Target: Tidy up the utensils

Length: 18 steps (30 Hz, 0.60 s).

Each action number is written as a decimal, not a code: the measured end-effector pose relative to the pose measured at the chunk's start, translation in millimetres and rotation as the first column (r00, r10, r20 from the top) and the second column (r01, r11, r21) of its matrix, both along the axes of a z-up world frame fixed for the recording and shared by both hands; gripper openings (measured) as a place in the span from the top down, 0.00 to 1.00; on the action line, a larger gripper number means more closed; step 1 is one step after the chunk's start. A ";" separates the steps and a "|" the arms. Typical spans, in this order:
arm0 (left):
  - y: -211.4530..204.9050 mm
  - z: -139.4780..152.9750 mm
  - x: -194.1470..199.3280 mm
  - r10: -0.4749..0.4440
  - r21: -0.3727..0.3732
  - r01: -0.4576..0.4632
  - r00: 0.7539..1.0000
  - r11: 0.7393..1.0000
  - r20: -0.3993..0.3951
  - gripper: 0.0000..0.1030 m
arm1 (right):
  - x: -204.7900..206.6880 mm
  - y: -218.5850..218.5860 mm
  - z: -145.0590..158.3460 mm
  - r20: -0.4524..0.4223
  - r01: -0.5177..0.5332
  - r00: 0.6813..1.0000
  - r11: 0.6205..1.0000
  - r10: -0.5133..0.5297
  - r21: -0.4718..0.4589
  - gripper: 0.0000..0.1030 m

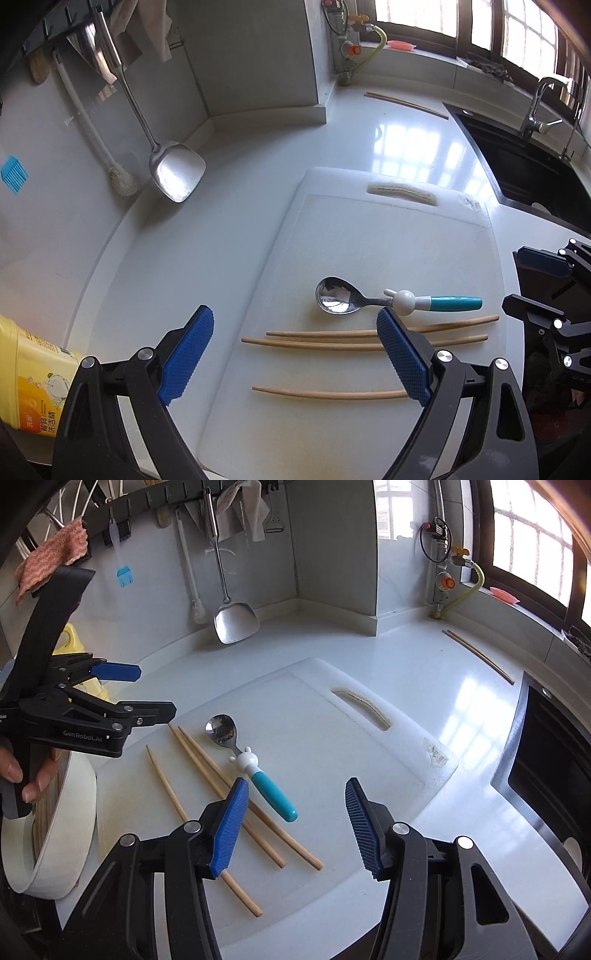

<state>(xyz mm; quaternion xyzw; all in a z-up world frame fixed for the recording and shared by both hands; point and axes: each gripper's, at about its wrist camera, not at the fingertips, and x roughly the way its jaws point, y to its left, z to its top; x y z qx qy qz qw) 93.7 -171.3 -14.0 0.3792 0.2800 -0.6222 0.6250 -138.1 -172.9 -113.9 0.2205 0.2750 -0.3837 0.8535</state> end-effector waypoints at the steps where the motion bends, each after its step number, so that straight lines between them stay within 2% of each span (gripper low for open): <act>1: -0.9 -2.1 0.1 -0.003 0.002 0.003 1.000 1.000 0.002 0.14 | 2.0 -0.2 -0.4 -0.011 -0.013 1.000 1.000 0.013 -0.006 0.49; 3: -3.2 -5.9 0.8 -0.009 0.006 0.009 1.000 1.000 -0.007 0.14 | 5.1 -1.1 -0.7 -0.035 -0.025 0.999 0.999 0.024 -0.024 0.49; 10: -15.3 -20.4 5.3 -0.018 0.046 0.019 0.999 0.999 -0.034 0.14 | 5.3 -12.0 -3.7 -0.035 -0.043 0.998 0.998 0.042 -0.036 0.49; 18: -29.2 -32.4 8.3 -0.021 0.085 0.027 0.997 0.996 -0.074 0.14 | 12.2 -20.3 -22.7 -0.077 -0.075 0.994 0.997 0.075 0.003 0.49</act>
